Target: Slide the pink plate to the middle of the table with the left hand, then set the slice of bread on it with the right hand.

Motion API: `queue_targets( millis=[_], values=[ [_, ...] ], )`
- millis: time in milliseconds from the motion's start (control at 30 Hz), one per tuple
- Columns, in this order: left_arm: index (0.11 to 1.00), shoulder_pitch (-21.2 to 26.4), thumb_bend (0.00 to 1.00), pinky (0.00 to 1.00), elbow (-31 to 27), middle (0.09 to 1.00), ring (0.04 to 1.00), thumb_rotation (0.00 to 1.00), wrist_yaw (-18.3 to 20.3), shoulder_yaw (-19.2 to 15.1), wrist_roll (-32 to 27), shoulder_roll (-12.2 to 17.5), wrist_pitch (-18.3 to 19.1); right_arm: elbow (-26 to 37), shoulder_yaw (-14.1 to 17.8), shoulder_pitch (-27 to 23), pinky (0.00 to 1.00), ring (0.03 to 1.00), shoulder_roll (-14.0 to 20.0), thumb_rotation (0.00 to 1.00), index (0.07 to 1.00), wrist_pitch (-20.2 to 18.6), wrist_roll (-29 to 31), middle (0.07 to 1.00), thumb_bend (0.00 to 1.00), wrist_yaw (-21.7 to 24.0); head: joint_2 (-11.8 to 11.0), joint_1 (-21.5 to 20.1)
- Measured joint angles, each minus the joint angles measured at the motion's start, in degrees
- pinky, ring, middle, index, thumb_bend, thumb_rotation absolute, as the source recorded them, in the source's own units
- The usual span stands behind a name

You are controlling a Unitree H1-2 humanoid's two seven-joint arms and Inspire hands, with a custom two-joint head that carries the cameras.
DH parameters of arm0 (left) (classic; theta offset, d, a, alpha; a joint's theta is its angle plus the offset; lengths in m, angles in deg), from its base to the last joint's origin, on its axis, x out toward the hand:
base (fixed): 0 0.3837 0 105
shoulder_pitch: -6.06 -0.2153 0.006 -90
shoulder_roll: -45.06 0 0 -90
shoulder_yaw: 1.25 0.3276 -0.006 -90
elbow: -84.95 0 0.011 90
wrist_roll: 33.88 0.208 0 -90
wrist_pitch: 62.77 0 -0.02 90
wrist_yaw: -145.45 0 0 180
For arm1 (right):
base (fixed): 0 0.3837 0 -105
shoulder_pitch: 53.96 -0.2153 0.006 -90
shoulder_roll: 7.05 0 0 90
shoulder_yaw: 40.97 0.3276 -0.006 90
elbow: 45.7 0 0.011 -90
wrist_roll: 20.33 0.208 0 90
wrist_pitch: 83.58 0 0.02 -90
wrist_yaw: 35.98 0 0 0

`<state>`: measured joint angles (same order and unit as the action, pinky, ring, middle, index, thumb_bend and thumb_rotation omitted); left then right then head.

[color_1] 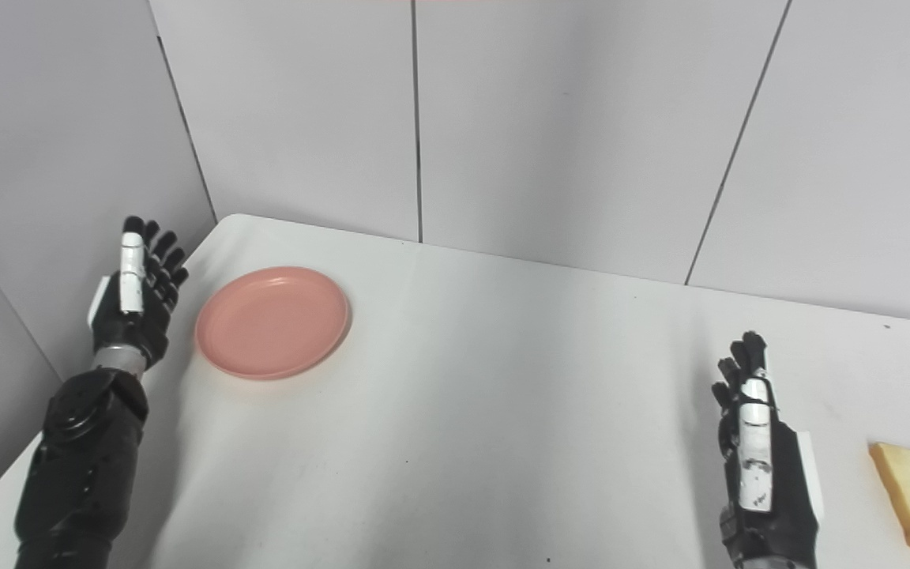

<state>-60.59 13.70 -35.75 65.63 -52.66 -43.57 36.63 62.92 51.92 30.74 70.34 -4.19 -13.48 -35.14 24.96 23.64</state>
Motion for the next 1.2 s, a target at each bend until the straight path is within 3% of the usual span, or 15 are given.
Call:
queue_targets(
  millis=[600,800,900,1000,1200],
  values=[
    [0.979,0.73,0.77,1.00,4.29,0.975,0.977,0.92,0.56,1.53,-1.10,-0.10,-1.70,0.79,-0.29,0.00,1.00,1.000,0.08,1.00,1.000,-0.49,-0.36,1.000,0.31,0.06,0.53,-0.53],
    [0.987,0.76,0.77,0.97,3.73,0.975,0.973,0.92,1.49,4.50,-0.88,-0.48,-1.53,2.12,-0.43,-0.01,1.00,1.000,-0.13,1.00,1.000,-1.05,-0.24,1.000,0.30,-0.04,0.79,-1.67],
    [0.983,0.70,0.80,0.97,2.28,0.975,0.974,0.93,2.96,7.80,-0.06,-0.84,0.10,2.11,-0.43,-0.02,1.00,1.000,-0.42,1.00,1.000,-1.83,0.01,1.000,0.31,-0.06,0.97,-2.28],
    [0.950,0.84,0.81,0.95,2.39,0.949,0.950,0.89,3.70,9.42,0.25,-1.29,0.04,2.10,-0.43,0.00,1.00,1.000,-0.59,1.00,1.000,-1.86,0.02,1.000,0.29,-0.05,1.14,-2.64],
    [0.966,0.94,0.82,0.97,2.08,0.958,0.957,0.88,5.06,12.69,0.28,-2.32,-0.42,2.05,-0.27,0.00,1.00,1.000,-0.57,1.00,1.000,-1.86,0.03,1.000,0.31,-0.06,1.50,-2.99]
  ],
)
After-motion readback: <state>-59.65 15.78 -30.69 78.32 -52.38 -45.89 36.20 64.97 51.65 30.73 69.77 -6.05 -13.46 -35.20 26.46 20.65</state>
